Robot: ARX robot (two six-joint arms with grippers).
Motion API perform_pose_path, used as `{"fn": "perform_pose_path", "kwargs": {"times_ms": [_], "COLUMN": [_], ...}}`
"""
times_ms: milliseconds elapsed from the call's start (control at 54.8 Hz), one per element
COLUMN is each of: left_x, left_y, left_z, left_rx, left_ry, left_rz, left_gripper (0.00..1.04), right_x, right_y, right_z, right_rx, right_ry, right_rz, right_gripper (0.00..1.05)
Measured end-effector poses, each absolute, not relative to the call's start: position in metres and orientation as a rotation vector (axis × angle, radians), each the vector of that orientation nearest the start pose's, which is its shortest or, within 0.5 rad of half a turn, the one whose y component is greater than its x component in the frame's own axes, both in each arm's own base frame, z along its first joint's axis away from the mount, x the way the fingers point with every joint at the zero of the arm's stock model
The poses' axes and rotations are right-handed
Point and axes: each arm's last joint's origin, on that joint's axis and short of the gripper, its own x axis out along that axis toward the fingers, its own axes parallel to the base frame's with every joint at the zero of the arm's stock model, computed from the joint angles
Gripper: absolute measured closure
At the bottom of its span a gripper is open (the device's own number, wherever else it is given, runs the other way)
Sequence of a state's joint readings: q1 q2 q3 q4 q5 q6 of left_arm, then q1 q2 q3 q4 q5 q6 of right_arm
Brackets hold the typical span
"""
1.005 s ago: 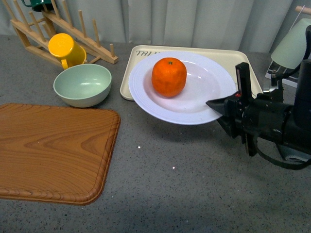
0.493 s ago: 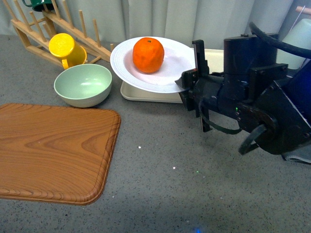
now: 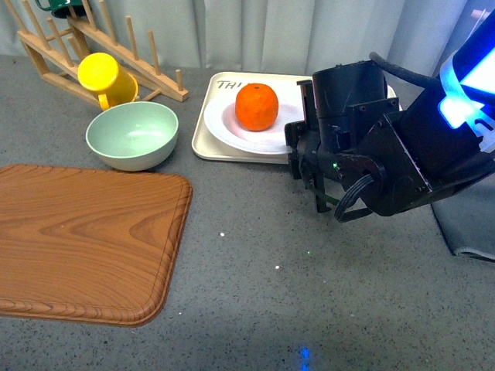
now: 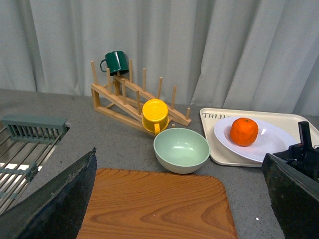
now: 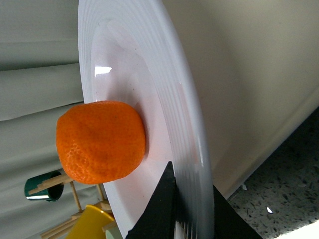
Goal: Place orange and plate with both arms
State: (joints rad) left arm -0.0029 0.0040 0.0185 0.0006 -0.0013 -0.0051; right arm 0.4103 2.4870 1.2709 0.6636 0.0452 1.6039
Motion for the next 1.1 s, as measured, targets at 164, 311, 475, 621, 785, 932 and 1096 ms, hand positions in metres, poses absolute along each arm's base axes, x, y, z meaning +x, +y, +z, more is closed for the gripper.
{"fn": "perform_pose_path", "kwargs": {"times_ms": [164, 311, 475, 621, 785, 932, 1096], "left_x": [0.097, 0.097, 0.097, 0.097, 0.097, 0.097, 0.097], "left_y": [0.0, 0.0, 0.0, 0.0, 0.0, 0.0, 0.0], "left_z": [0.17, 0.17, 0.17, 0.17, 0.17, 0.17, 0.17], "left_rx": [-0.005, -0.005, -0.005, -0.005, -0.005, -0.005, -0.005], "left_ry": [-0.015, -0.015, -0.015, -0.015, -0.015, -0.015, -0.015], "left_rz": [-0.002, -0.002, -0.002, -0.002, -0.002, -0.002, -0.002], "left_gripper": [0.06, 0.06, 0.06, 0.06, 0.06, 0.06, 0.06], "right_x": [0.421, 0.42, 0.413, 0.397, 0.365, 0.321, 0.266], "right_y": [0.182, 0.181, 0.174, 0.162, 0.143, 0.115, 0.083], "right_z": [0.008, 0.009, 0.032, 0.077, 0.104, 0.123, 0.142], "right_rx": [1.399, 1.362, 1.175, 0.818, 0.412, 0.066, -0.199], "right_ry": [0.697, 0.692, 0.628, 0.49, 0.413, 0.345, 0.263], "right_rz": [-0.149, -0.144, -0.104, -0.072, -0.043, -0.023, 0.008], "right_gripper": [0.83, 0.62, 0.33, 0.08, 0.09, 0.09, 0.09]}}
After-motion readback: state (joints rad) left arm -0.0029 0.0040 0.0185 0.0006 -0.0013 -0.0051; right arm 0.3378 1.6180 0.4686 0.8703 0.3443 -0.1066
